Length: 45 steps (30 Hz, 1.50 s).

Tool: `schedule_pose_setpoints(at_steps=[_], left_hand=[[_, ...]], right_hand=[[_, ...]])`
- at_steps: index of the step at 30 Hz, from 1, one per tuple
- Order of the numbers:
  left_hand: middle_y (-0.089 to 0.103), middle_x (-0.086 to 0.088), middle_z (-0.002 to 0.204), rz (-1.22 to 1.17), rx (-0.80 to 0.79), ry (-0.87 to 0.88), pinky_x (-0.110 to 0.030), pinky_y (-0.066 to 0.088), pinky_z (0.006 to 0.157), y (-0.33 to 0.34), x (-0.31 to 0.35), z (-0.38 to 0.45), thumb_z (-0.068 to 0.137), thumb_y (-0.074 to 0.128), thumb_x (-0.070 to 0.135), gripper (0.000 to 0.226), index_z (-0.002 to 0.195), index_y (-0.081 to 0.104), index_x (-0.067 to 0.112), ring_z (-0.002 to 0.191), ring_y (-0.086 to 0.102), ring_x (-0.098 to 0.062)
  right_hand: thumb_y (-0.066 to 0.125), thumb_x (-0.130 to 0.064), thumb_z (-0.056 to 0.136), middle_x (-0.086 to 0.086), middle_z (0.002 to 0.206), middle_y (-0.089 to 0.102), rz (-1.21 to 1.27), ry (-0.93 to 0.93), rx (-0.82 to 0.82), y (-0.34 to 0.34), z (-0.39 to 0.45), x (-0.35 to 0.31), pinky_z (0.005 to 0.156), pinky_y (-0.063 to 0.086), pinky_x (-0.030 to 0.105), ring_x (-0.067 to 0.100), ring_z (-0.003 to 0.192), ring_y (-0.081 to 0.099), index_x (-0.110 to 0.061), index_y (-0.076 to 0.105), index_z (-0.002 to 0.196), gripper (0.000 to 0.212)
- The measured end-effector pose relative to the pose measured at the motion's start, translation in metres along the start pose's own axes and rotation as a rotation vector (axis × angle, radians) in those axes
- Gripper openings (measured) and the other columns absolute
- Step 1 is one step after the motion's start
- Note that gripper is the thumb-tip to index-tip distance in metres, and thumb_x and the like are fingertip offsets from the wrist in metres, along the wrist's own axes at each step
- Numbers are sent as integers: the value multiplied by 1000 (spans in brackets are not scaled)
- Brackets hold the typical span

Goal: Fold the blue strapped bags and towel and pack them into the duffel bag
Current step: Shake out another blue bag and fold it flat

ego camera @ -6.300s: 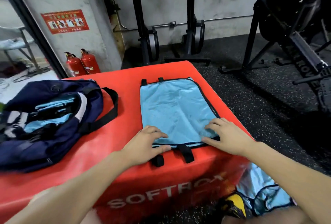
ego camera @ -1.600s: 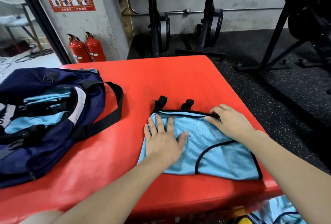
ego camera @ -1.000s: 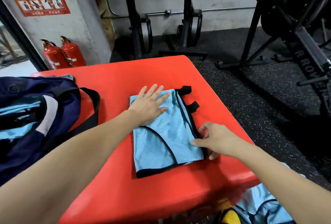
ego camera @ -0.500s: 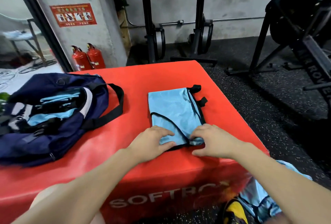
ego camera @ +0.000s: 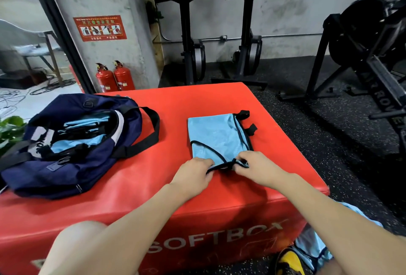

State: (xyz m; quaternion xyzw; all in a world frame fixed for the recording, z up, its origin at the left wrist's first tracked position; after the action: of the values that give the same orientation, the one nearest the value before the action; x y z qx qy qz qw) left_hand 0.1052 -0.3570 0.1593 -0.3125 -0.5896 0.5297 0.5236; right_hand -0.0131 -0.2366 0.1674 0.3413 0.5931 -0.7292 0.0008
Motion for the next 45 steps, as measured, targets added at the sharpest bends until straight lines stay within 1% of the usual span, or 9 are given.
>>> schedule_pose_setpoints(at_steps=[8,13,20,24,29,33,38,42,45], left_hand=[[70,-4,88,-196,140,-42,-36,49,73,-17,-11,-1,92,52,18,23,111,63,16,81,63,-25],[61,5,76,-272,155,-47,-28,40,64,-21,-17,-4,95,54,16,17,110,62,16,64,53,-13],[65,0,86,-256,148,-39,-28,36,67,-24,-15,-12,100,52,17,15,112,59,16,76,58,-20],[69,-2,91,-244,149,-43,-31,42,70,-23,-14,-16,100,51,18,14,111,59,17,83,62,-22],[64,5,86,-277,141,-12,-28,40,69,-26,-14,-20,101,52,20,8,107,58,19,77,58,-13],[56,12,71,-370,179,16,-19,37,62,-37,-13,-25,101,57,24,6,103,60,19,64,53,-4],[59,4,67,-502,303,-8,-38,49,57,-55,-19,-25,100,58,27,4,98,55,30,51,55,-19],[51,10,58,-559,427,-50,-22,36,51,-72,-21,-18,101,57,25,2,102,58,23,49,43,-12],[55,10,63,-553,493,-99,-27,38,54,-77,-29,0,101,57,29,3,103,58,27,51,45,-12]], right_hand=[[62,-51,90,-4,97,55,-258,-124,-14,13,-5,-2,83,43,32,16,95,51,-19,56,100,35],[56,-29,93,3,110,58,-433,-153,7,13,-9,3,93,43,33,25,112,53,-14,58,110,23],[48,1,86,5,119,53,-454,-104,-85,19,-8,10,99,43,37,26,117,48,-13,54,122,39],[52,-19,94,5,115,58,-493,-107,-24,17,-9,3,97,45,38,28,112,53,-14,59,117,25],[53,-21,89,2,99,58,-361,-43,-59,9,-14,5,85,46,40,27,104,57,-18,55,93,5],[58,-28,76,-7,65,47,-340,43,-68,-16,-23,8,61,34,37,25,74,55,-21,38,68,23],[58,-26,61,-11,56,40,182,111,-39,-37,-18,7,54,31,31,7,54,35,-18,46,61,14],[58,-32,60,-12,62,50,302,123,41,-58,2,13,59,34,32,9,60,43,-29,62,69,9],[65,-25,69,-8,60,56,353,160,137,-69,23,24,56,36,30,11,55,47,-28,67,77,9]])
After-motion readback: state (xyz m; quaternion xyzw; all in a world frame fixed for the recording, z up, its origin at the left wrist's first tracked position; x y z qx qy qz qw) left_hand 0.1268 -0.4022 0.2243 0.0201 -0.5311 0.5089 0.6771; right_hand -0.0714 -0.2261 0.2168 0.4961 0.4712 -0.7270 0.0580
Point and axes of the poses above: each hand's wrist, its own z-axis towards the middle knuckle, its own y-axis out of the palm, x = y × z, the point moved 9 cm from there along z, towards the middle knuckle
